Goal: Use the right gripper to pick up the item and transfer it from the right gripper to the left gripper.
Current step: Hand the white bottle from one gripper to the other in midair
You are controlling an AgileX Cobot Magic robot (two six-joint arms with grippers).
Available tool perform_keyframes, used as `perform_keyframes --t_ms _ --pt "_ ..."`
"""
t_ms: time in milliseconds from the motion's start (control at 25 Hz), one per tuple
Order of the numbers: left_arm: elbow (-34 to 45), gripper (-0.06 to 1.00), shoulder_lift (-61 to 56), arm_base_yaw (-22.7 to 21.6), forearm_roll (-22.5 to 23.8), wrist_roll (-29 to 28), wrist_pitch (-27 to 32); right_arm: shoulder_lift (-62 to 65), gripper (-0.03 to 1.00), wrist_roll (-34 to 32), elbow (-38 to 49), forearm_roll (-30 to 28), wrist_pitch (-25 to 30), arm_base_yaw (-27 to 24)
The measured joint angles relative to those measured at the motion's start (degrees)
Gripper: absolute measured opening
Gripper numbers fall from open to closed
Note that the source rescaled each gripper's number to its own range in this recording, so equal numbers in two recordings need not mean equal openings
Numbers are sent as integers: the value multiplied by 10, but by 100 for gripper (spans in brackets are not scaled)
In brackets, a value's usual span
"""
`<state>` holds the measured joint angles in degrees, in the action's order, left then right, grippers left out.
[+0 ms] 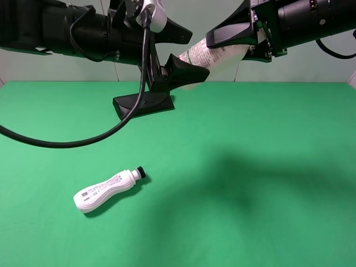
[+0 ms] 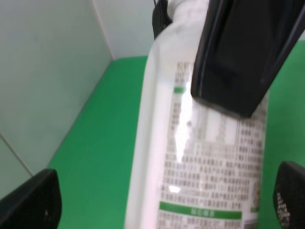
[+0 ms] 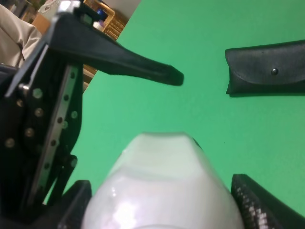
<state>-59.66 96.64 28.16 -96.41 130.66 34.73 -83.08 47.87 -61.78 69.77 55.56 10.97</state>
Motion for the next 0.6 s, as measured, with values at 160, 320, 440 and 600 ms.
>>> perform_keyframes --t_ms 160,320,440,600 --pt "0 76 14 18 -6 26 -3 0 4 0 0 0 0 0" --pt "0 76 19 21 -18 46 -8 0 4 0 0 0 3 0" --pt "-3 76 19 22 -22 61 -11 0 4 0 0 0 3 0" --pt "-3 58 19 23 -22 71 -11 0 4 0 0 -1 3 0"
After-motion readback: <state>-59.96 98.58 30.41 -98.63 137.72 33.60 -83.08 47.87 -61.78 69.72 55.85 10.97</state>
